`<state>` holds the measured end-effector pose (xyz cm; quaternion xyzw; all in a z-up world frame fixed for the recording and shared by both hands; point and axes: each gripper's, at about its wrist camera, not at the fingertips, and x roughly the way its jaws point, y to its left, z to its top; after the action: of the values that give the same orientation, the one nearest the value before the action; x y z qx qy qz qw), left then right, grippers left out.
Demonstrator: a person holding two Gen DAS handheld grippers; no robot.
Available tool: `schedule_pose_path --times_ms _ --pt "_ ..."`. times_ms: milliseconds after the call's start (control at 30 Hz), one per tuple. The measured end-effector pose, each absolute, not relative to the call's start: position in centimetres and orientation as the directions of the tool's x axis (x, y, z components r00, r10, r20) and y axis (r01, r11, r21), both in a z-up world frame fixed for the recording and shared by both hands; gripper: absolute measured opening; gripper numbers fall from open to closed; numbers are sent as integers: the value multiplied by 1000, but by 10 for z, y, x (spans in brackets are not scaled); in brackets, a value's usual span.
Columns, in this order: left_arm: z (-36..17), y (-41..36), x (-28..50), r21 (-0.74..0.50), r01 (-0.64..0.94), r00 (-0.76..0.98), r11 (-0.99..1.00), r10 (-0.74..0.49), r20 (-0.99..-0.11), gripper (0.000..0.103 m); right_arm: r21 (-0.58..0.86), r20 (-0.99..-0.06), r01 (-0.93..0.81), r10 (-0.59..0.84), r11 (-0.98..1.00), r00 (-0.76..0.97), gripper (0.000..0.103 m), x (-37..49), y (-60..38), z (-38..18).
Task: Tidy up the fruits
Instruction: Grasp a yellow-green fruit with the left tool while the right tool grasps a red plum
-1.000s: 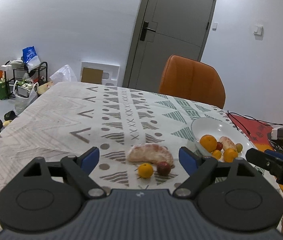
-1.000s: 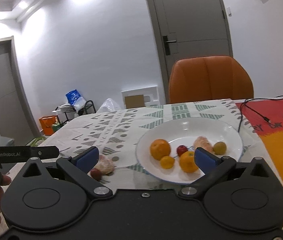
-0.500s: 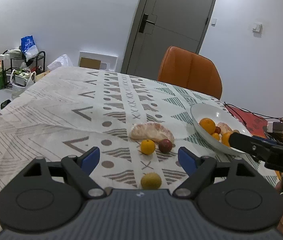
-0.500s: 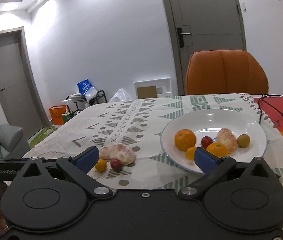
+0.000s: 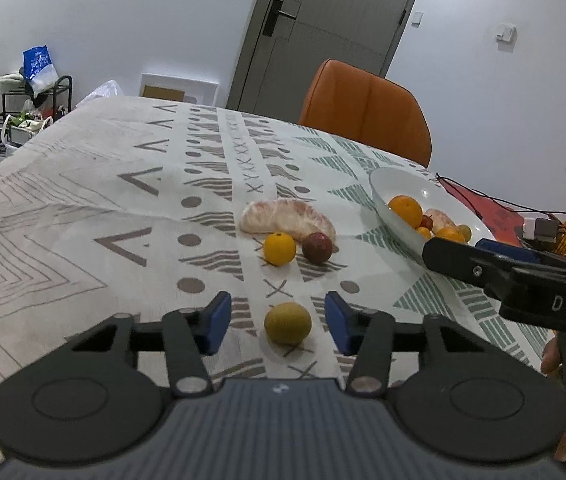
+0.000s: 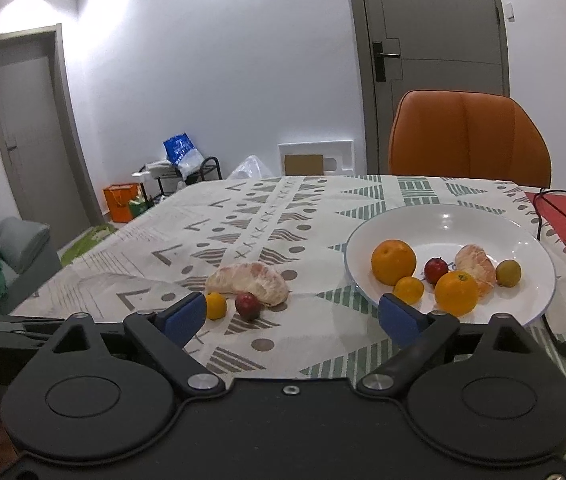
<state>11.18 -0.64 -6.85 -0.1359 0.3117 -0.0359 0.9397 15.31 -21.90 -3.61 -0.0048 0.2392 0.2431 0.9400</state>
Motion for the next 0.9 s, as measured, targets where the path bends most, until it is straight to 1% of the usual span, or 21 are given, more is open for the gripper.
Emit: schedule_pose_path --times_ms 133,167,200,267,333,400,500,900 --pt "-72 -8 115 -281 -12 796 960 -161 -583 42 88 -465 -459 444 884 766 92 153 -214 -39" --pt "-73 -8 116 -281 -9 792 960 -165 -587 38 83 -469 -458 441 885 766 92 153 -213 -40" --pt "-75 -8 118 -285 -8 788 959 -169 -592 32 81 -472 -460 441 884 763 92 153 -211 -41" --pt "-78 -6 120 -309 -6 784 951 -187 -592 26 92 -478 -470 453 878 753 91 154 -209 -44" --pt "-78 -5 120 -307 -15 790 951 -177 -587 26 103 -485 -476 462 873 742 90 155 -207 -46" --pt "-78 -2 121 -312 -25 792 950 -172 -586 26 106 -498 -483 467 869 731 78 157 -205 -49" --pt "-75 2 123 -312 -37 797 949 -160 -582 26 119 -519 -488 474 864 711 72 162 -200 -54" --pt "-66 32 129 -296 -113 821 949 -79 -565 26 144 -553 -499 487 855 676 47 186 -185 -61"
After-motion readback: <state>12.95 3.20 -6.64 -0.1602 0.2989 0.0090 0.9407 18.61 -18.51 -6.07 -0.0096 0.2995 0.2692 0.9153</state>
